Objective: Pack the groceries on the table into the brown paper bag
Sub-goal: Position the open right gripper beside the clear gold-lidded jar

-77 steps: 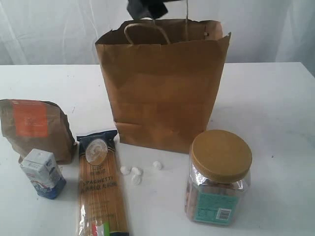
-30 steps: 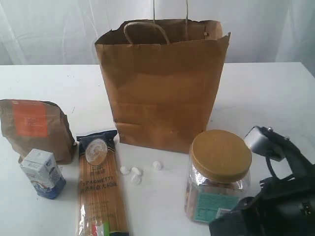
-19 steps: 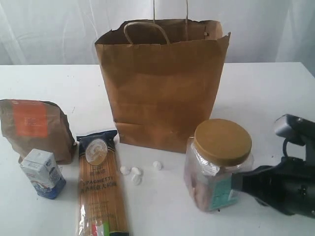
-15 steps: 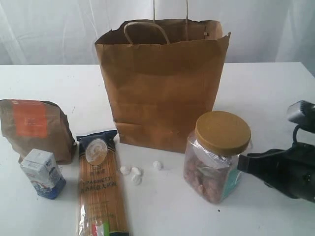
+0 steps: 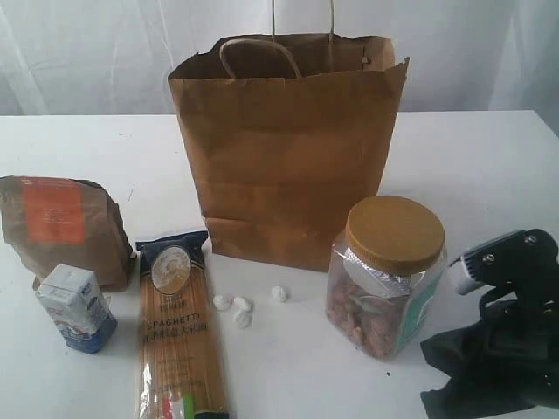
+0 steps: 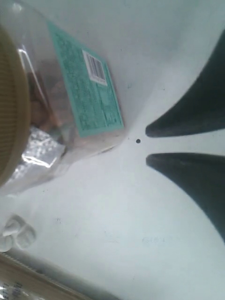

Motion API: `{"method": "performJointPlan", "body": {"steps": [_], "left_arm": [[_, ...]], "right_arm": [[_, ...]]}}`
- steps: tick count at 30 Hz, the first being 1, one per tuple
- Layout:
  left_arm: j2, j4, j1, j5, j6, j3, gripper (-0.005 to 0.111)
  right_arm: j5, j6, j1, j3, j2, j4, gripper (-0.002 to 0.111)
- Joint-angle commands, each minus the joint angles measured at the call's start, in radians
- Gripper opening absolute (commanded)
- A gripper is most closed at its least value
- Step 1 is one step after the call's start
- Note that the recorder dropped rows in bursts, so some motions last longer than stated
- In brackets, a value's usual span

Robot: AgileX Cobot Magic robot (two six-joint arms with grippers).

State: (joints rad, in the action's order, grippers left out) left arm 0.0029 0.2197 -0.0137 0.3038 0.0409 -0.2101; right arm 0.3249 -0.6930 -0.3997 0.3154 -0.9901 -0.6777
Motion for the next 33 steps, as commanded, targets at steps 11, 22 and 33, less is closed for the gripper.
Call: {"method": "performJointPlan", "body": {"steps": [11,22,33], "left_arm": [[-0.003,0.010,0.002,0.003,0.000,0.005,0.000],[-0.003,0.010,0.002,0.003,0.000,0.005,0.000],[-0.003,0.010,0.002,0.003,0.000,0.005,0.000]], "right_arm": [[-0.205,0.076,-0.002,-0.016,0.001,-0.010,0.104],[-0.100,-0.184,-0.002,-0.016,0.001,0.004,0.104],[-0.288,-0.222,-0.002,-0.086,-0.066,0.001,0.104]]}}
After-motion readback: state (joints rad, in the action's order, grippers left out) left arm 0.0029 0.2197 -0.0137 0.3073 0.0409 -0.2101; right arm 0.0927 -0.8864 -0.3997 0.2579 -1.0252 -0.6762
